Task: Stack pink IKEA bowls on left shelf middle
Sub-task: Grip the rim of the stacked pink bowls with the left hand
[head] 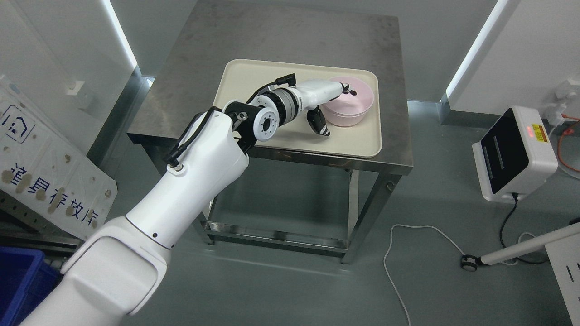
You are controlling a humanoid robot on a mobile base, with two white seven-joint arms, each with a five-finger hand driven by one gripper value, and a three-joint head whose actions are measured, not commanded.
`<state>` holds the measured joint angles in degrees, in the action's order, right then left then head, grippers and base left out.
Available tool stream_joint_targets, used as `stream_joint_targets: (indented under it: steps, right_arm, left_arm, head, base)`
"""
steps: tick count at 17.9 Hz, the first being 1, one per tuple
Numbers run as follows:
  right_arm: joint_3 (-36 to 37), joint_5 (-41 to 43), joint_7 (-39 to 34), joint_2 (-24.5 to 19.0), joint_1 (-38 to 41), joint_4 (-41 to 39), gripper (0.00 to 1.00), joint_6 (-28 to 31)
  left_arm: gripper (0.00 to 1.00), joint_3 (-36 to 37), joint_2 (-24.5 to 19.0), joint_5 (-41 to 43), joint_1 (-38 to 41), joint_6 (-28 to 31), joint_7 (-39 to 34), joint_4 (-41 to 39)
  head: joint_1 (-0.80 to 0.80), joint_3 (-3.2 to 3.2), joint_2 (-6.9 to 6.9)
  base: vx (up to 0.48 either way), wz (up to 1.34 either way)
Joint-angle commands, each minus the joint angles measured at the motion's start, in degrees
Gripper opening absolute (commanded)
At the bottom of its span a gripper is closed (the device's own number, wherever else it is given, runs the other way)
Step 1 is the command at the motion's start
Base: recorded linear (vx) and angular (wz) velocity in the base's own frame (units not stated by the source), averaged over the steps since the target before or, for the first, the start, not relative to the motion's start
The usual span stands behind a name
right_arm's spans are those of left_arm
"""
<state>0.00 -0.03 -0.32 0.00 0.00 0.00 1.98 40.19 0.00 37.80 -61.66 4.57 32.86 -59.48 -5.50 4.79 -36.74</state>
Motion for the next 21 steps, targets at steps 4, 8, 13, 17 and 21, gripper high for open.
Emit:
stream_joint_targets:
  steps: [4, 8, 13, 17, 21]
  right_arm:
    - [0.62, 0.03, -0.03, 1.0, 1.67, -1.93, 1.0, -0.04]
    - [0.62, 0.03, -0.03, 1.0, 1.67, -1.93, 1.0, 0.05]
    - [0.62, 0.03, -0.03, 1.0, 1.67, -1.93, 1.0, -0.04]
    - [0.62, 0.03, -0.03, 1.0, 1.67, -1.93, 1.0, 0.04]
    - [0.62, 0.03, -0.03, 1.0, 1.67, -1.93, 1.0, -0.04]
  left_arm:
    - [0.63, 1.73, -1.0, 0.7, -1.88, 0.44, 2.65, 3.49]
    - [0.61, 1.38, -1.0, -2.72, -1.89, 0.17, 0.37, 2.97]
    - [0.62, 1.64, -1.0, -6.68, -1.89, -0.27, -0.78, 2.17]
    - [0.62, 5.06, -1.0, -6.69, -1.8, -0.36, -0.78, 2.08]
    - [0.46, 7.36, -1.0, -5.99, -1.88, -0.09, -0.95, 2.17]
  head:
    - [0.0, 0.0, 0.0]
    - [0.0, 0.0, 0.0]
    - [0.0, 0.0, 0.0]
    - [0.0, 0.0, 0.0]
    - [0.0, 0.0, 0.0]
  base:
    - [0.0, 0.0]
    - [0.0, 0.0]
    - [0.0, 0.0]
    - [0.0, 0.0]
    - [0.0, 0.0]
